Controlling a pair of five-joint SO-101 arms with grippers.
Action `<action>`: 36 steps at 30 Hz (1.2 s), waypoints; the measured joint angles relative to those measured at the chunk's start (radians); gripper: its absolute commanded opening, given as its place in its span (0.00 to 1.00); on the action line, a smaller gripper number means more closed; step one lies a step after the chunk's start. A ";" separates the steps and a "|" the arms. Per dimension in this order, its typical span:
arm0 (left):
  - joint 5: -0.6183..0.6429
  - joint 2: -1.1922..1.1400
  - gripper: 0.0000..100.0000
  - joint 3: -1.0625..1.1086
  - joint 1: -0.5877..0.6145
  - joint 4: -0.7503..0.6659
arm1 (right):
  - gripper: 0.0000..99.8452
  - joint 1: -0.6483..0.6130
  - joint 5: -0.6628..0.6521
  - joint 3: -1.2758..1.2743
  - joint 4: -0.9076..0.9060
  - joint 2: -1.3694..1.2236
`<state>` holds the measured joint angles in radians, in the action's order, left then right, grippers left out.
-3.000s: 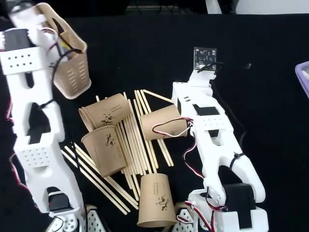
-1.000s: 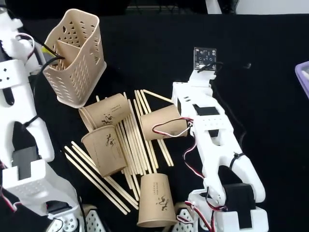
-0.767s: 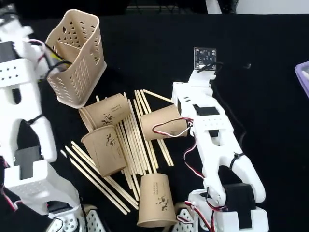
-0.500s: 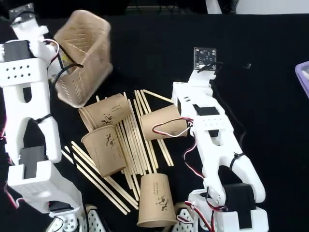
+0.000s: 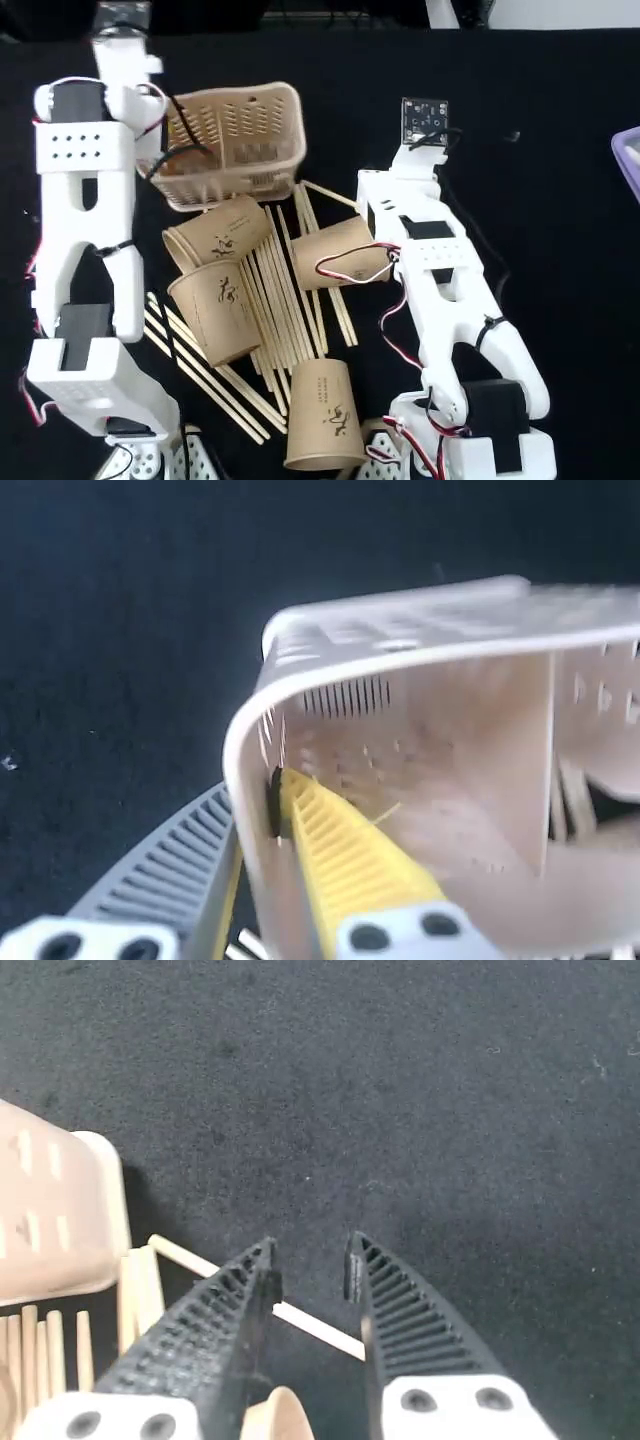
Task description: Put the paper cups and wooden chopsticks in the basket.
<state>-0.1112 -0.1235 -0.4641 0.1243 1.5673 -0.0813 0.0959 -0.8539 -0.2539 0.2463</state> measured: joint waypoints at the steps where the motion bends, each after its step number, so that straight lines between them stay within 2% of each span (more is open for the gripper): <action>1: -0.017 0.008 0.03 0.000 -0.009 0.026 | 0.12 0.000 0.000 0.000 0.000 0.000; 5: -0.041 0.012 0.04 -0.031 -0.021 0.094 | 0.12 0.000 0.000 0.000 0.000 0.000; 7: -0.048 0.012 0.07 -0.043 -0.025 0.091 | 0.12 0.000 0.000 0.000 0.000 0.000; 11: -0.051 -0.017 0.18 -0.048 0.015 0.015 | 0.12 0.000 0.000 0.000 0.000 0.000; 14: -0.051 -0.081 0.21 -0.055 0.051 -0.044 | 0.12 0.000 0.000 0.000 0.000 0.000; 17: -0.048 -0.133 0.22 -0.066 0.054 -0.080 | 0.12 0.000 0.000 0.000 0.000 0.000; 26: 0.181 -0.150 0.22 -0.252 0.074 -0.107 | 0.12 0.000 0.000 0.000 0.000 0.000; 36: 0.224 -0.199 0.22 -0.285 0.075 -0.132 | 0.12 0.000 0.000 0.000 0.000 0.000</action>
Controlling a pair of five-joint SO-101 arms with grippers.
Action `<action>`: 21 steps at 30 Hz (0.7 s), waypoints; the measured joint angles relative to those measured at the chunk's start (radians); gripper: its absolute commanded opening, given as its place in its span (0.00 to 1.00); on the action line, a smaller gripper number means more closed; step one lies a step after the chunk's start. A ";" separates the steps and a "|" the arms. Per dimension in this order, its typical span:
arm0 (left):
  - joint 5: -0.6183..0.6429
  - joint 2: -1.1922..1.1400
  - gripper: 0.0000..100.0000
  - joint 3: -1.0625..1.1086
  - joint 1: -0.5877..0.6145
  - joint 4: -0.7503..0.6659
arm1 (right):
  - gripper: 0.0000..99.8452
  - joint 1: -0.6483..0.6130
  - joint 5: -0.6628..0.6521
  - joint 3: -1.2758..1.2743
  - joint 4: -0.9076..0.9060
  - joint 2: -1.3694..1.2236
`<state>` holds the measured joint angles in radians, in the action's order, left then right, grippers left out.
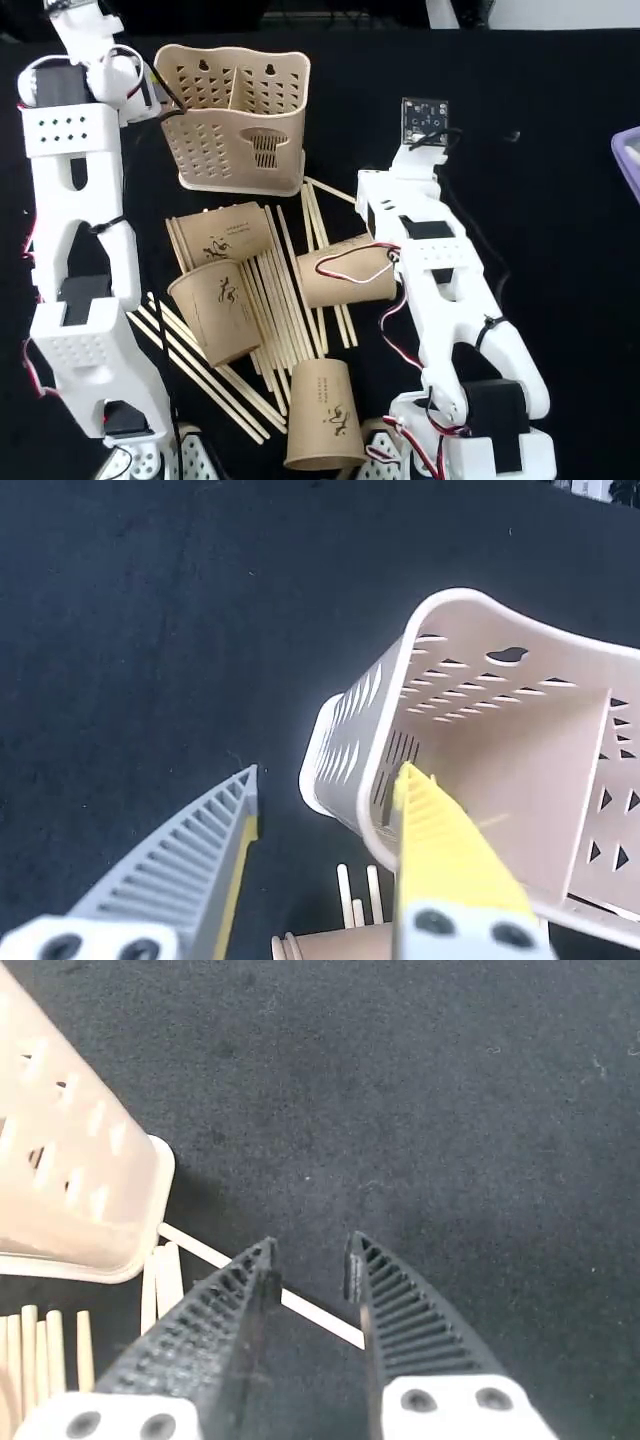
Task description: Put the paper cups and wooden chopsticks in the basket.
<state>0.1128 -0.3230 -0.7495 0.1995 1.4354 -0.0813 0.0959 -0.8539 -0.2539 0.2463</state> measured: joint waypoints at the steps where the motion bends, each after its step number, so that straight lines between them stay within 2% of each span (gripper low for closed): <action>1: 0.000 0.000 0.22 0.000 0.000 0.000 | 0.12 0.000 0.000 0.000 0.000 0.000; 8: 0.000 0.000 0.22 -0.005 0.009 0.003 | 0.12 0.000 0.000 0.000 0.000 0.000; 12: 0.000 0.014 0.22 -0.114 0.034 0.091 | 0.12 0.000 0.000 0.000 -0.040 0.000; 15: 0.000 0.069 0.22 -0.218 0.071 0.201 | 0.12 0.000 0.000 0.055 -0.195 0.008; 18: 0.000 0.118 0.21 -0.273 0.133 0.296 | 0.13 0.014 0.000 0.181 -0.427 0.055; 21: 0.000 0.144 0.21 -0.232 0.229 0.318 | 0.20 0.063 0.000 0.333 -0.661 0.086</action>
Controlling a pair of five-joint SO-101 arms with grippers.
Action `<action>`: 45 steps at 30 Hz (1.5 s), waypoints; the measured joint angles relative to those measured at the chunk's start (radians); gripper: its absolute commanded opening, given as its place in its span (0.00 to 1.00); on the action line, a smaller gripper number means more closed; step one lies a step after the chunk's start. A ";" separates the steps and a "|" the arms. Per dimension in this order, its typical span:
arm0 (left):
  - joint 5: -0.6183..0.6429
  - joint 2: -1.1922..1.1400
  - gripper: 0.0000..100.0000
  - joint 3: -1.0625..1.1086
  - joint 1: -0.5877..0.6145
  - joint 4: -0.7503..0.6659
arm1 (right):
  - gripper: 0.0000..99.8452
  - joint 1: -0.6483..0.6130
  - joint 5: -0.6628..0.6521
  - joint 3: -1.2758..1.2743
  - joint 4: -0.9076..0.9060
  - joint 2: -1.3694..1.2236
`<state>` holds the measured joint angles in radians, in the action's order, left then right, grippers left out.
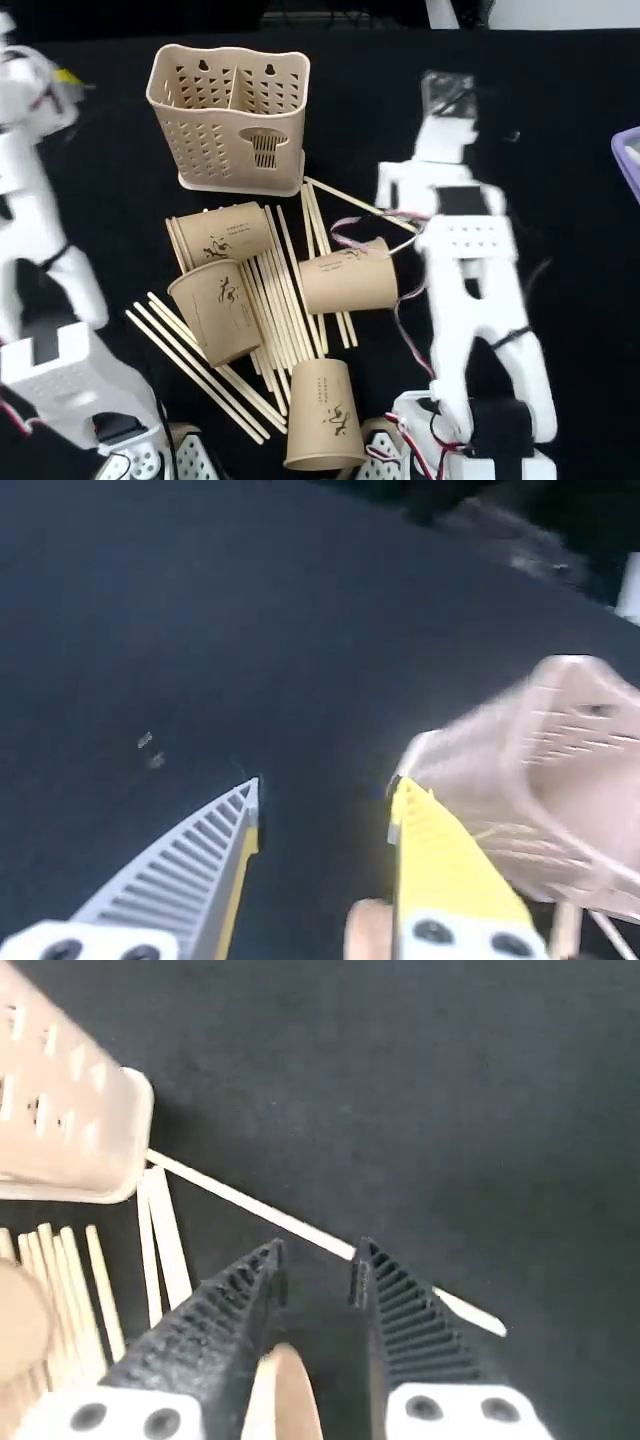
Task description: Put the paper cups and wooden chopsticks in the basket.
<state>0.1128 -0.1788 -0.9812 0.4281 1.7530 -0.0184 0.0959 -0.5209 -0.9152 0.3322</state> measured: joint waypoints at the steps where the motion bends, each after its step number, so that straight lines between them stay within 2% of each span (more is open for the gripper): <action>1: 0.000 0.008 0.21 0.037 0.025 0.000 | 0.22 0.011 -0.009 0.046 -0.071 0.003; 5: 0.000 0.054 0.21 0.278 0.089 0.005 | 0.24 0.014 -0.118 0.150 -0.265 0.003; 8: 0.000 0.124 0.21 0.516 0.120 -0.029 | 0.22 0.014 -0.180 0.163 -0.321 0.003; 13: 0.000 0.296 0.21 0.967 0.130 -0.272 | 0.22 -0.011 -0.203 0.077 -0.330 0.005; 18: -0.002 0.562 0.21 1.412 0.130 -0.551 | 0.22 -0.031 -0.203 -0.035 -0.330 0.005; 24: -0.002 0.825 0.21 1.757 0.130 -0.763 | 0.22 -0.150 -0.203 -0.080 -0.376 0.005; 28: -0.002 0.890 0.21 1.863 0.130 -0.833 | 0.22 -0.173 -0.204 -0.080 -0.411 0.005; 35: 0.040 0.901 0.21 1.903 0.130 -0.881 | 0.22 -0.212 -0.204 -0.011 -0.448 0.005; 41: 0.043 0.901 0.21 1.903 0.130 -0.881 | 0.22 -0.232 -0.204 0.199 -0.660 0.005; 45: 0.043 0.901 0.21 1.903 0.130 -0.881 | 0.22 -0.295 -0.210 0.213 -0.712 0.005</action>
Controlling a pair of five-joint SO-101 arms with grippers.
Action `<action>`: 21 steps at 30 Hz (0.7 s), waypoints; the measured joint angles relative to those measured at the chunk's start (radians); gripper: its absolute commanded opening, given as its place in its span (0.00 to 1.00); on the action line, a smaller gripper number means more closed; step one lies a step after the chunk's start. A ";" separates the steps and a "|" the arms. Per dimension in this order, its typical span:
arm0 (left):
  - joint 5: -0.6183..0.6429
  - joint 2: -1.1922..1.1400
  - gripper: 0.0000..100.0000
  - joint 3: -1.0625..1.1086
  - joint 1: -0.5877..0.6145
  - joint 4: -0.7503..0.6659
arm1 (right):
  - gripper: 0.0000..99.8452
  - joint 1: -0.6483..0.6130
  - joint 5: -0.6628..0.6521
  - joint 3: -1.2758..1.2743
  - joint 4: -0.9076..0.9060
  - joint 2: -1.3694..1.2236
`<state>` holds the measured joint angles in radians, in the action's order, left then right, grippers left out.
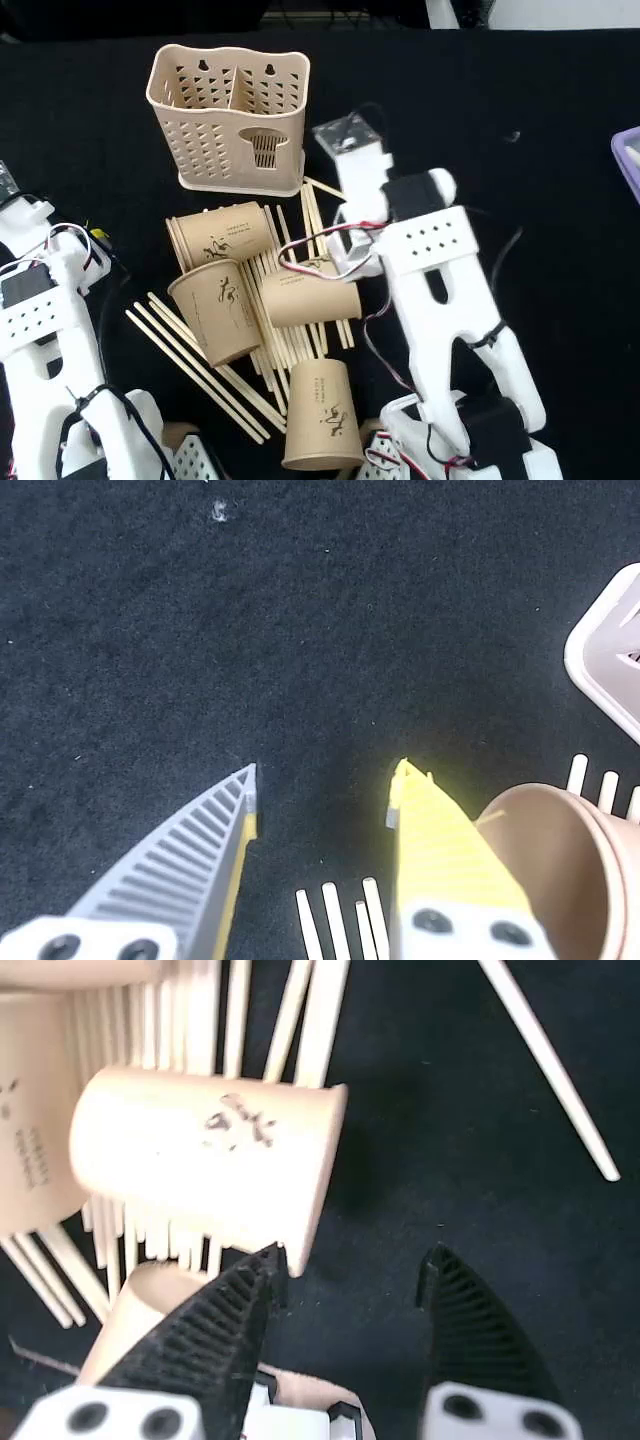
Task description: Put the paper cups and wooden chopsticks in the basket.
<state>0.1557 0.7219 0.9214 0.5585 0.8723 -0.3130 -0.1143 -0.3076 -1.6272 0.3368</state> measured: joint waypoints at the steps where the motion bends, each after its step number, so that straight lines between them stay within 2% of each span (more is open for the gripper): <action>1: 0.000 0.000 0.21 0.000 0.000 0.000 | 0.21 -0.020 -0.005 -0.012 -0.003 0.000; 7: 0.000 0.000 0.21 0.000 0.000 0.000 | 0.21 -0.103 -0.123 -0.187 0.063 0.101; 15: 0.000 0.000 0.21 0.028 0.000 -0.041 | 0.21 -0.110 -0.137 -0.488 0.226 0.442; 21: 0.000 0.000 0.21 0.031 0.000 -0.061 | 0.21 -0.110 -0.135 -0.658 0.356 0.514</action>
<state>0.1557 0.7219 0.9521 0.5585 0.8109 -0.4235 -0.2493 -0.9659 -1.2712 0.8508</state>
